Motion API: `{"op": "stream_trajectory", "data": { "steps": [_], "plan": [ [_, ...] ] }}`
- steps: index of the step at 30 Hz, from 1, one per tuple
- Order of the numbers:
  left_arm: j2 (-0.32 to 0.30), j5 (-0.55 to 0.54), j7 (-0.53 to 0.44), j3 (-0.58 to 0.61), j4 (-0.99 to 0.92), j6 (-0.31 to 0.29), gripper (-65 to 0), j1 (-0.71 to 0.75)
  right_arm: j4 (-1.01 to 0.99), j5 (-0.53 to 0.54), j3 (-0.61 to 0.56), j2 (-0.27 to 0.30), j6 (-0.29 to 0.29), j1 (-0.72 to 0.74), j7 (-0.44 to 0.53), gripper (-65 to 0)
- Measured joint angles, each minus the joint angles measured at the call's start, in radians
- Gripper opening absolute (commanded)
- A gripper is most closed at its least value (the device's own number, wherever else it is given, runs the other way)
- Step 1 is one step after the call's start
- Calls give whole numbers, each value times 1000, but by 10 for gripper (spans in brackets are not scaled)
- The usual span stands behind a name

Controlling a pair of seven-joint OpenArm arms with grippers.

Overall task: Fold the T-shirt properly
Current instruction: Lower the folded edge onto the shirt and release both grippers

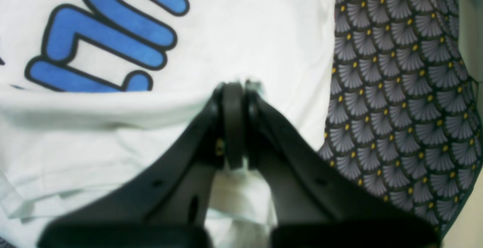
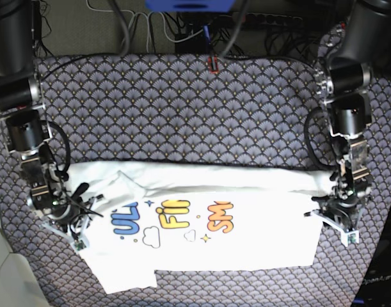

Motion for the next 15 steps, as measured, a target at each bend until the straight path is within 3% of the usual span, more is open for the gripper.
{"op": "stream_trajectory", "data": {
  "steps": [4, 6, 8, 11, 15],
  "plan": [
    [0, 0, -44, 0, -1, 3, -507, 2, 0, 0, 0, 0, 0, 0, 0, -645],
    [0, 0, -45, 0, -1, 3, -506, 5, 0, 0, 0, 0, 0, 0, 0, -607],
    [0, 0, -45, 0, -1, 3, -506, 8, 0, 0, 1, 0, -4, 0, -1, -554],
    [0, -1, -39, -1, 3, -4, -498, 11, 0, 0, 1, 0, -64, 0, -27, -451],
    [1, -3, 47, -2, 104, -5, -417, 60, 0, 0, 2, 2, -61, -1, -34, -334]
  ]
}}
